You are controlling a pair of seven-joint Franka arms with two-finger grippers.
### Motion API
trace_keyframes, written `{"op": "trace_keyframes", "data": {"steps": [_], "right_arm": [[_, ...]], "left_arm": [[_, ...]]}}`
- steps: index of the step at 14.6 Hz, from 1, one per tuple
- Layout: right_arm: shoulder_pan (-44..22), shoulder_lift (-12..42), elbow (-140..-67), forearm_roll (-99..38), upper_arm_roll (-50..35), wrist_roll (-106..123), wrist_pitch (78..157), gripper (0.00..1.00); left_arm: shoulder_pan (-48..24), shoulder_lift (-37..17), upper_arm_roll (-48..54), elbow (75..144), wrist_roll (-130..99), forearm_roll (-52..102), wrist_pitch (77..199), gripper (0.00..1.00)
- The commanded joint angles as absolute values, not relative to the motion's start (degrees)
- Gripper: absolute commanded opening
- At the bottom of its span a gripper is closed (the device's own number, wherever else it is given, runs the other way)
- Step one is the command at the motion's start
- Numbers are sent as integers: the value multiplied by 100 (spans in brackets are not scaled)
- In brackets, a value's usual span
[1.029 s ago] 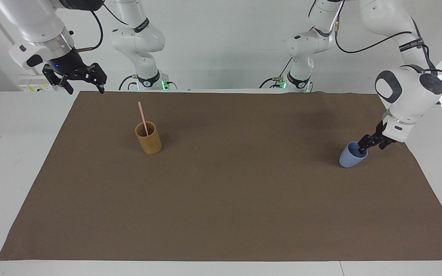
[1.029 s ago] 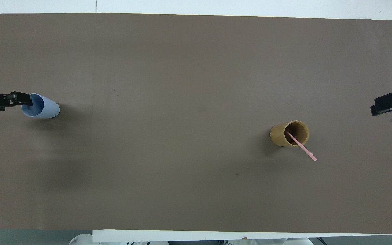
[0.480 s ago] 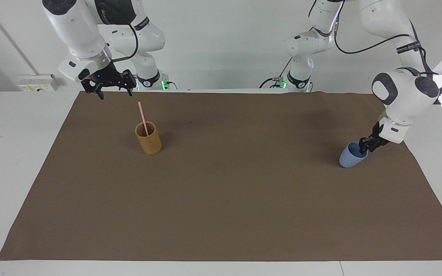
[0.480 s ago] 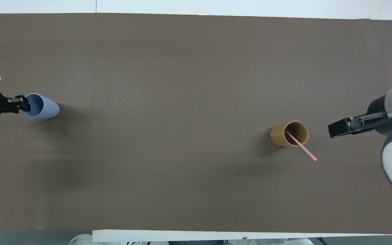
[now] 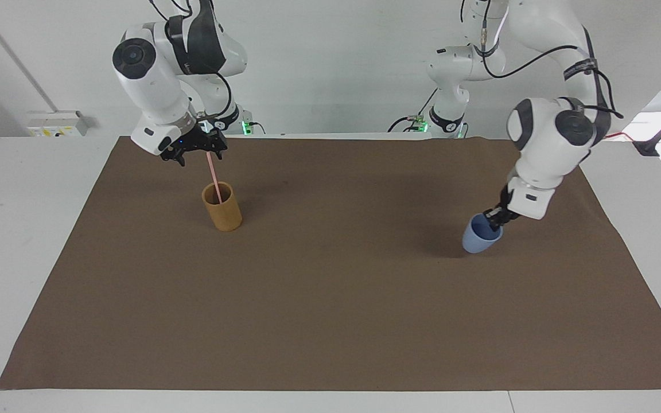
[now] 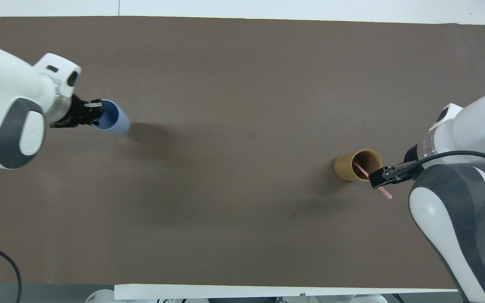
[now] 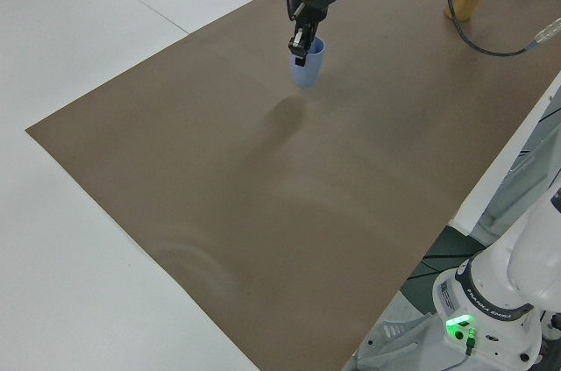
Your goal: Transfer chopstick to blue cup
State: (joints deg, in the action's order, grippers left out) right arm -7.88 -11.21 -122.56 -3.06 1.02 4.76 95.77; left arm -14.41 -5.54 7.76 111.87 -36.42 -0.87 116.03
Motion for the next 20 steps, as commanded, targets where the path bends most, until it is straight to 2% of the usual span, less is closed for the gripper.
{"op": "trace_keyframes", "data": {"steps": [1,2,6,7,8,9,10,12,15,17,20], "right_arm": [[-765,-1161,-12533,-536,123,956,9721,83],[-773,-1151,-12533,-536,123,993,9721,80],[-765,-1143,-12533,-527,123,1116,9729,60],[-765,-1125,-12533,-527,123,1116,9747,55],[-765,-1125,-12533,-536,123,1108,9799,51],[-765,-1125,-12533,-536,123,1099,9800,48],[-765,-1125,-12542,-536,123,1064,9791,46],[-765,-1108,-12551,-536,132,1020,9774,44],[-747,-1090,-12551,-527,132,836,9738,39],[-765,-1090,-12560,-457,132,660,9721,37],[-765,-1090,-12568,-431,132,554,9703,31]], "left_arm": [[-2510,-370,686,11695,-4681,-106,11906,0],[-2749,-334,686,11916,-4815,-105,12205,0],[-3032,-580,677,11962,-5247,-105,12612,0],[-3032,-580,677,11962,-5247,-105,12595,8],[-2997,-580,677,11945,-5212,-105,12595,36],[-2997,-597,677,11927,-5229,-105,12603,80],[-3032,-598,668,11901,-5238,-105,12543,100],[-3015,-458,668,11734,-5203,-105,12123,100],[-2674,-203,633,10945,-5151,-105,10946,100],[-2043,-10,624,10697,-4706,-97,10400,100],[-831,246,615,10522,-2767,-97,9864,100]]}}
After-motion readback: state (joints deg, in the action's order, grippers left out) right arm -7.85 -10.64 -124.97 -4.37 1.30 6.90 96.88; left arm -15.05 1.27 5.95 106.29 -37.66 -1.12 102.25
